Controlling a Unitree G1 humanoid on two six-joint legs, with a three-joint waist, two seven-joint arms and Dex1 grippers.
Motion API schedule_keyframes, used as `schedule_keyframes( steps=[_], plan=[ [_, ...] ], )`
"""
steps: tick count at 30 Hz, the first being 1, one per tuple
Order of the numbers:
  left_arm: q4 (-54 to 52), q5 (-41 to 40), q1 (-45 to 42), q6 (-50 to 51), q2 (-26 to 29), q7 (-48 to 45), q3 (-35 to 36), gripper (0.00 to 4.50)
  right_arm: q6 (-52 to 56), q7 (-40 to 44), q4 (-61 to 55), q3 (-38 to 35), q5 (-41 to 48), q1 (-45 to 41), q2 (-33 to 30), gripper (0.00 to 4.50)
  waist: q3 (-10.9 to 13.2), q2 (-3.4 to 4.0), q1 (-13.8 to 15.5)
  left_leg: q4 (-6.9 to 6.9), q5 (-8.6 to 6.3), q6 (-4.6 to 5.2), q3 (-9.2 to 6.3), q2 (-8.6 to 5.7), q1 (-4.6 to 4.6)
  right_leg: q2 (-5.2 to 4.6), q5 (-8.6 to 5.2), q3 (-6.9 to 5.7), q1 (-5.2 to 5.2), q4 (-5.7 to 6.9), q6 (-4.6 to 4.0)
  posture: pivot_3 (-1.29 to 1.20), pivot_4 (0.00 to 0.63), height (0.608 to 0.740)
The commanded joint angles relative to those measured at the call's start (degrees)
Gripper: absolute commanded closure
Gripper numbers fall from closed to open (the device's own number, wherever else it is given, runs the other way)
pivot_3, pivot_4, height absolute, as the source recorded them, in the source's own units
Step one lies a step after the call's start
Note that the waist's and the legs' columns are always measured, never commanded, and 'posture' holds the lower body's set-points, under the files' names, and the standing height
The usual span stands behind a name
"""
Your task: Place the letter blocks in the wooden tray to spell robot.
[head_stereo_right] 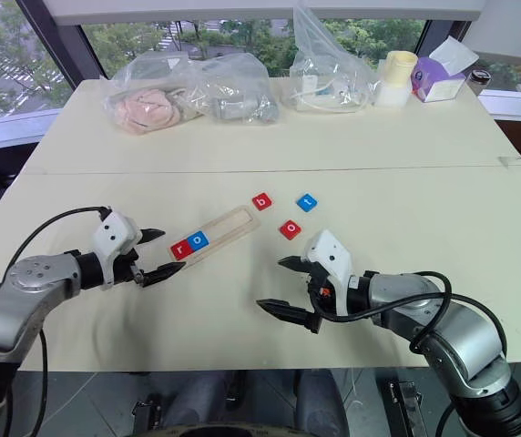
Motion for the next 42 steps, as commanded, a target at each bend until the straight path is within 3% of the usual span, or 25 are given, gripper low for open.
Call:
schedule_keyframes(
  steps=[1, 21, 25, 26, 29, 37, 42],
  plan=[
    [3.58, 3.05, -1.54, -3.68, -0.67, -0.93, -2.00, 0.00, -2.50, 0.30, -0.98, -0.13, -0.99, 0.95, -0.13, 0.05, 0.00, 0.00, 0.01, 0.00, 0.00, 0.00, 0.00, -0.01, 0.00, 0.00, 0.00, 0.00, 0.00, 0.00, 0.00, 0.00, 0.150, 0.740],
    [7.57, 5.29, -2.32, -2.91, -4.01, -3.67, -5.50, 0.00, -2.76, -1.62, -1.77, -0.98, -1.14, 1.01, -0.16, 0.05, -0.08, 0.00, 0.07, 0.11, 0.00, 0.00, -0.03, -0.03, 0.22, -0.01, 0.04, -0.01, 0.29, 0.01, 0.09, 0.00, 0.150, 0.740],
    [8.51, 5.62, -2.49, -3.57, -4.39, -3.53, -5.33, 1.27, -2.38, -1.60, -1.72, -1.77, -0.63, 0.80, -0.70, 0.00, -0.09, 0.01, 0.10, 0.11, 0.00, 0.00, -0.03, -0.03, 0.23, -0.01, 0.04, -0.01, 0.31, 0.01, 0.09, 0.00, 0.150, 0.740],
    [8.96, 5.81, -2.79, -4.20, -4.43, -3.66, -5.23, 1.38, -2.07, -1.65, -1.69, -2.40, -0.23, 0.71, -0.85, 0.00, -0.10, 0.01, 0.11, 0.12, 0.00, 0.00, -0.04, -0.03, 0.23, -0.01, 0.04, -0.01, 0.31, 0.01, 0.09, 0.00, 0.150, 0.740],
    [10.20, 5.89, -4.33, -8.71, -4.26, -5.57, -4.91, 1.38, -1.14, -2.22, -0.68, -5.65, 1.67, 0.39, -0.53, 0.00, -0.10, 0.02, 0.11, 0.18, 0.00, 0.00, -0.05, -0.03, 0.23, -0.01, 0.05, -0.02, 0.36, 0.01, 0.10, 0.00, 0.150, 0.740],
    [14.94, 7.38, -10.25, -21.31, 1.16, -21.06, -8.80, 1.38, 0.08, -2.74, 2.30, -12.61, 3.96, 1.45, -1.42, 0.00, -0.08, -0.01, 0.06, 0.18, -0.01, 0.02, -0.03, -0.02, 0.14, -0.01, 0.07, -0.02, 0.26, -0.01, 0.10, 0.00, 0.150, 0.740],
    [23.64, 9.36, -15.80, -27.90, -0.75, -26.03, -11.95, 1.38, 0.78, -3.61, 2.09, -13.99, 4.52, 2.10, -1.57, 0.00, -0.08, 0.00, 0.03, 0.17, 0.00, 0.03, -0.02, -0.02, 0.13, 0.00, 0.08, -0.02, 0.24, 0.00, 0.10, 0.00, 0.150, 0.740]
  ],
)
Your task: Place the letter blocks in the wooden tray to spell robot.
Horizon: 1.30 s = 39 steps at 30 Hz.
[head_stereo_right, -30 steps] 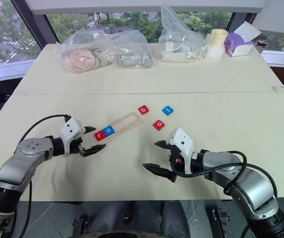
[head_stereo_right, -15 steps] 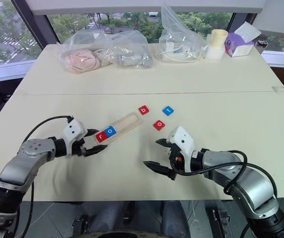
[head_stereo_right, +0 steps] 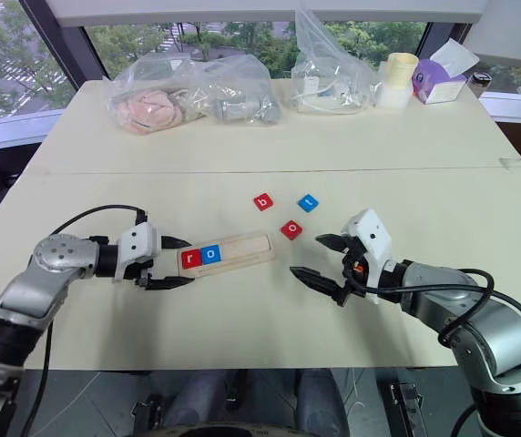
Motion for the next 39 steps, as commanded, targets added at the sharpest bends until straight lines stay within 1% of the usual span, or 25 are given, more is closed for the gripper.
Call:
schedule_keyframes(
  steps=[1, 5, 9, 13, 17, 19, 20, 24, 27, 31, 33, 36, 38, 39],
  plan=[
    [4.77, 1.99, -3.38, -4.80, -1.91, -2.32, -1.89, 1.38, 0.25, -0.66, -1.71, -1.58, 1.27, 0.26, -0.23, 0.00, 0.00, 0.00, -0.01, 0.01, 0.00, 0.00, 0.00, 0.00, 0.00, 0.00, 0.00, 0.00, 0.01, 0.00, 0.01, 0.00, 0.150, 0.740],
    [10.31, 3.02, -7.23, -8.66, -5.33, -4.00, -3.39, 1.38, 1.23, -2.20, -3.03, -2.00, 2.07, 1.06, 0.12, 0.00, 0.01, -0.01, 0.08, 0.07, 0.00, 0.01, -0.01, -0.02, 0.00, 0.01, 0.02, -0.01, 0.05, 0.00, 0.04, 0.00, 0.150, 0.740],
    [13.46, 4.01, -8.64, -12.83, -6.35, -7.58, -4.66, 1.38, 1.53, -2.95, -3.56, -1.69, 2.43, 1.63, 0.05, 0.00, 0.00, -0.01, -0.01, 0.08, 0.00, 0.02, -0.01, -0.04, 0.01, 0.01, 0.07, -0.01, 0.07, 0.00, 0.13, 0.00, 0.150, 0.740],
    [19.57, 5.56, -12.42, -16.11, -7.11, -10.10, -5.45, 1.38, 1.59, -3.19, -3.53, -0.78, 2.41, 1.64, 0.14, 0.00, 0.00, -0.02, 0.01, 0.10, 0.01, 0.02, -0.01, -0.04, 0.04, 0.05, 0.09, -0.01, 0.10, 0.01, 0.16, 0.00, 0.150, 0.740],
    [22.55, 6.27, -14.07, -16.55, -7.35, -11.97, -6.16, 1.38, 1.32, -3.33, -3.16, -0.42, 2.19, 1.48, 0.26, 0.00, 0.00, -0.02, -0.13, 0.13, 0.01, 0.03, -0.02, -0.04, 0.07, 0.10, 0.11, -0.03, 0.16, 0.01, 0.20, 0.00, 0.150, 0.740],
    [23.02, 6.15, -14.26, -15.52, -7.40, -12.83, -6.31, 0.34, 1.04, -3.45, -2.99, -0.29, 1.89, 1.64, 0.41, 0.00, 0.00, -0.01, -0.21, 0.13, 0.01, 0.03, -0.02, -0.03, 0.10, 0.12, 0.13, -0.03, 0.17, 0.02, 0.24, 0.00, 0.150, 0.740],
    [23.02, 6.22, -14.24, -14.46, -7.28, -13.05, -6.39, 0.01, 0.94, -3.50, -3.04, -0.24, 1.82, 1.81, 0.48, 0.00, 0.00, -0.01, -0.21, 0.13, 0.01, 0.03, -0.02, -0.01, 0.11, 0.14, 0.13, -0.03, 0.18, 0.03, 0.24, 0.00, 0.150, 0.740],
    [22.89, 6.17, -13.93, -14.79, -8.26, -10.03, -4.99, 0.01, 0.88, -3.34, -3.18, 0.10, 1.79, 2.52, 0.43, 0.00, -0.01, -0.01, -0.14, 0.13, 0.00, 0.04, -0.03, 0.00, 0.12, 0.17, 0.14, -0.02, 0.20, 0.03, 0.27, 0.00, 0.150, 0.740],
    [21.46, 5.67, -13.56, -11.95, -7.60, -10.99, -4.95, 0.01, 0.73, -2.96, -2.96, 0.41, 1.72, 2.48, 0.13, 0.00, -0.01, -0.01, -0.04, 0.17, 0.00, 0.04, -0.04, -0.01, 0.15, 0.17, 0.16, -0.02, 0.26, 0.03, 0.29, 0.00, 0.150, 0.740],
    [17.10, 2.64, -12.86, -6.68, -3.26, -12.02, -1.33, 0.01, 0.75, -3.28, -0.20, 1.78, 1.78, -2.58, 1.31, 0.00, 0.01, -0.04, -0.83, 0.20, 0.00, 0.04, -0.06, 0.02, 0.20, 0.18, 0.10, -0.02, 0.30, 0.02, 0.15, 0.00, 0.150, 0.740],
    [13.92, 0.39, -12.19, -1.28, -0.40, -12.53, 0.78, 0.01, 0.80, -7.49, 2.59, 4.97, -1.89, -7.66, 4.04, 0.00, 0.02, -0.05, -1.62, 0.17, 0.00, 0.04, -0.08, 0.07, 0.22, 0.26, 0.10, -0.02, 0.28, 0.03, 0.13, 0.00, 0.150, 0.740],
    [7.89, -5.16, -10.61, 12.17, 3.80, -12.45, 5.12, 0.01, 2.92, -13.21, 7.58, 11.09, -5.87, -16.94, 10.88, 0.00, 0.05, -0.06, -2.04, 0.10, 0.00, 0.04, -0.07, 0.20, 0.16, 0.43, 0.17, 0.02, 0.09, 0.07, 0.02, 0.00, 0.150, 0.740],
    [5.39, -8.40, -10.10, 18.64, 4.20, -9.02, 8.99, 0.01, 3.99, -15.42, 11.79, 13.86, -7.92, -22.27, 15.04, 0.00, 0.05, -0.05, -1.95, 0.10, 0.01, 0.04, -0.08, 0.24, 0.10, 0.50, 0.21, 0.04, -0.05, 0.17, 0.03, 0.00, 0.150, 0.740],
    [3.70, -10.20, -9.79, 21.42, 3.50, -6.01, 11.64, 0.01, 4.16, -16.35, 14.77, 15.20, -9.34, -25.05, 17.14, 0.00, 0.05, -0.04, -1.88, 0.08, 0.01, 0.04, -0.11, 0.25, 0.09, 0.53, 0.29, 0.04, -0.08, 0.19, 0.17, 0.00, 0.150, 0.740]
  ],
)
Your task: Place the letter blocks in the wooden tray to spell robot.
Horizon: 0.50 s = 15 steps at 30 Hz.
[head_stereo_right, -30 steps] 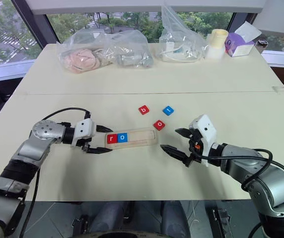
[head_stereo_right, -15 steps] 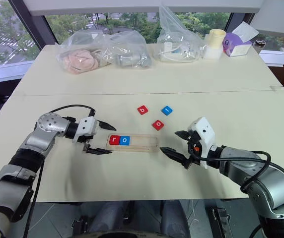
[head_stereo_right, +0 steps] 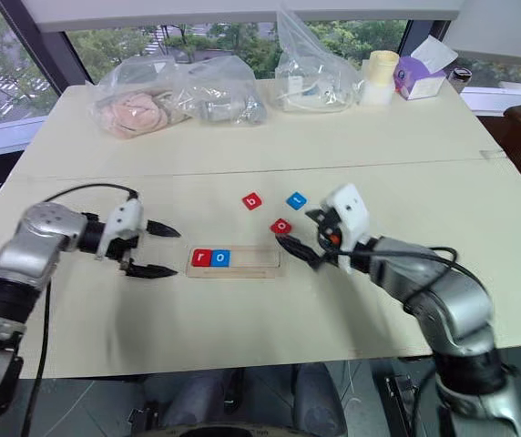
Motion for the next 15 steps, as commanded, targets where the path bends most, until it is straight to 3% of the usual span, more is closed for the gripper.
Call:
schedule_keyframes(
  steps=[1, 6, 15],
  plan=[
    [-6.34, -6.86, 0.46, 10.24, -0.88, 7.81, 8.61, 0.01, 0.56, -3.39, 6.68, 3.86, -4.06, -7.19, 4.97, 0.00, 0.00, 0.01, 0.31, -0.02, 0.00, 0.00, -0.01, 0.00, -0.01, 0.01, 0.01, 0.00, -0.02, 0.01, 0.01, 0.00, 0.150, 0.740],
    [-20.76, -13.11, 7.13, 21.46, -3.35, 19.12, 16.27, 0.01, -1.83, -8.61, 23.19, 10.59, -14.61, -17.34, 12.28, 0.00, 0.00, 0.00, 0.07, 0.00, 0.03, -0.04, 0.02, -0.08, -0.02, 0.00, 0.04, 0.10, 0.00, -0.02, 0.05, 0.00, 0.150, 0.740],
    [-37.17, -19.21, 14.59, 28.64, -7.92, 34.03, 23.32, 0.01, -11.92, -9.23, 43.89, 8.67, -21.61, -24.80, 20.73, 0.00, -0.01, 0.01, -0.01, -0.13, 0.21, -0.35, 0.00, -0.02, 0.01, 0.12, 0.21, 0.13, -0.15, 0.05, -0.13, 0.00, 0.150, 0.740]
  ],
)
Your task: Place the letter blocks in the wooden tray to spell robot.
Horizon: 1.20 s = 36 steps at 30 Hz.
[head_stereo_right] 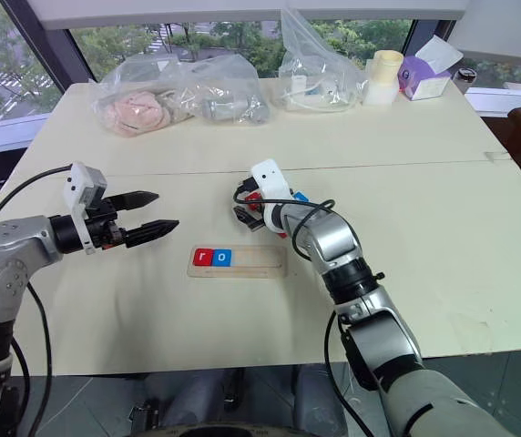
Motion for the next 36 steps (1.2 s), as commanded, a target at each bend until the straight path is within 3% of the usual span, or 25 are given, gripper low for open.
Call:
schedule_keyframes(
  steps=[1, 4, 8, 10, 13, 18, 22, 26, 36],
  plan=[
    [-5.68, -2.84, 1.87, 1.80, -0.42, 4.37, 3.76, 0.01, -3.73, 0.93, 4.93, -2.63, -0.99, -2.98, 2.19, 0.00, -0.01, 0.02, -0.06, 0.00, 0.00, -0.01, 0.01, 0.00, 0.01, 0.01, 0.01, 0.00, 0.01, 0.00, -0.02, 0.00, 0.150, 0.740],
    [-7.63, -3.01, 3.94, 1.71, -0.47, 6.58, 4.13, 0.00, -6.08, 1.27, 8.98, -2.68, -2.53, -3.79, 3.94, 0.90, -0.01, 0.02, -0.08, 0.00, 0.01, -0.02, 0.02, 0.01, 0.04, 0.16, 0.06, 0.01, 0.01, 0.00, -0.11, 0.00, 0.150, 0.740],
    [-7.58, -2.48, 4.41, 0.53, 0.11, 7.32, 3.29, 0.00, -6.43, 2.16, 9.42, -2.48, -4.17, -3.68, 4.86, 2.86, -0.01, 0.02, -0.08, -0.02, 0.03, -0.06, 0.10, 0.38, 0.04, 0.35, 0.16, 0.01, -0.06, 0.00, -0.26, 0.00, 0.150, 0.740],
    [-7.20, -2.21, 3.92, -0.01, -0.08, 7.61, 2.50, 0.00, -6.72, 2.14, 9.53, -2.97, -4.93, -3.96, 4.99, 3.32, -0.01, 0.03, -0.10, -0.03, 0.05, -0.08, 0.16, 0.49, 0.04, 0.44, 0.20, 0.01, -0.08, -0.01, -0.33, 0.00, 0.150, 0.740],
    [-7.50, -2.51, 3.17, -0.25, -0.43, 7.70, 0.68, 0.00, -6.90, 1.34, 7.85, -4.53, -5.74, -5.00, 4.29, 3.32, -0.01, 0.03, -0.05, -0.03, 0.11, -0.19, 0.19, 0.63, 0.04, 0.58, 0.27, 0.01, -0.10, -0.01, -0.45, 0.00, 0.150, 0.740],
    [-9.45, -2.76, 1.98, -0.10, -0.55, 7.57, -3.19, 0.00, -0.19, -0.44, -4.41, -9.90, -4.00, -3.46, 1.40, 3.32, 0.01, 0.06, 0.22, -0.05, 0.20, -0.34, 0.20, 0.69, -0.01, 0.66, 0.30, 0.01, -0.14, -0.02, -0.54, 0.00, 0.150, 0.740],
    [-10.79, -2.28, -0.90, -0.25, -2.65, 7.67, -9.40, 0.00, 17.17, -7.62, -28.46, -20.11, -3.45, 7.45, -0.75, 3.32, -0.04, 0.00, 0.76, -0.12, 0.20, -0.34, 0.18, 0.73, 0.00, 0.68, 0.30, -0.02, -0.11, -0.05, -0.54, 0.00, 0.150, 0.740],
    [-9.44, -1.63, -2.81, -1.06, -4.76, 7.16, -13.08, 0.00, 30.64, -12.27, -44.78, -28.65, -2.70, 16.52, 4.29, 3.32, -0.03, 0.04, 0.36, -0.20, 0.20, -0.34, 0.17, 0.73, -0.01, 0.66, 0.30, 0.02, -0.14, -0.06, -0.54, 0.00, 0.150, 0.740],
    [-2.72, 0.91, -6.83, -4.68, -4.96, 1.99, -18.46, 0.00, 43.59, -15.54, -62.33, -27.81, -4.54, 29.59, 9.96, 3.32, -0.04, 0.12, 0.02, -0.17, 0.21, -0.33, 0.40, 0.98, 0.09, 0.86, 0.26, 0.11, -0.19, -0.05, -0.94, 0.00, 0.150, 0.740]
  ],
)
